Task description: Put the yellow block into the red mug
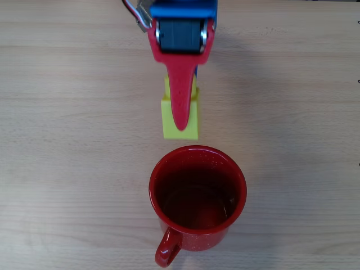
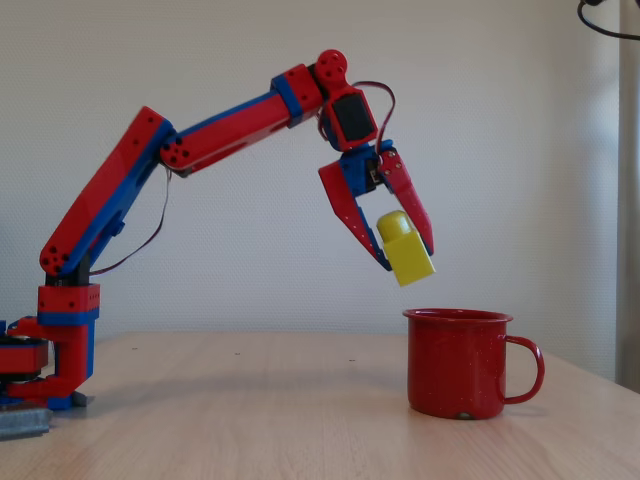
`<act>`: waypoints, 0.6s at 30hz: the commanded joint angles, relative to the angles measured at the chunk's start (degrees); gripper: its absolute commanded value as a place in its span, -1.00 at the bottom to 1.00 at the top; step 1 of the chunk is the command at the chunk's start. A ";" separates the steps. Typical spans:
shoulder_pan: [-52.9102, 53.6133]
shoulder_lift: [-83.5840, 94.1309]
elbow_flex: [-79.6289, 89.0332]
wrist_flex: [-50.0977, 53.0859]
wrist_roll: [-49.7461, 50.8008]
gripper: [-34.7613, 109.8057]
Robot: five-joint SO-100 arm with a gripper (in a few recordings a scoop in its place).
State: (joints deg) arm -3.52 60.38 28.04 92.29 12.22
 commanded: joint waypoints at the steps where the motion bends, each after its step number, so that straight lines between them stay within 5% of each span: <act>1: -0.79 0.53 -6.94 -1.14 0.62 -0.52; 18: -1.93 -13.27 -21.01 -3.16 0.62 -0.52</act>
State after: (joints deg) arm -4.22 44.38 11.25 90.26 12.13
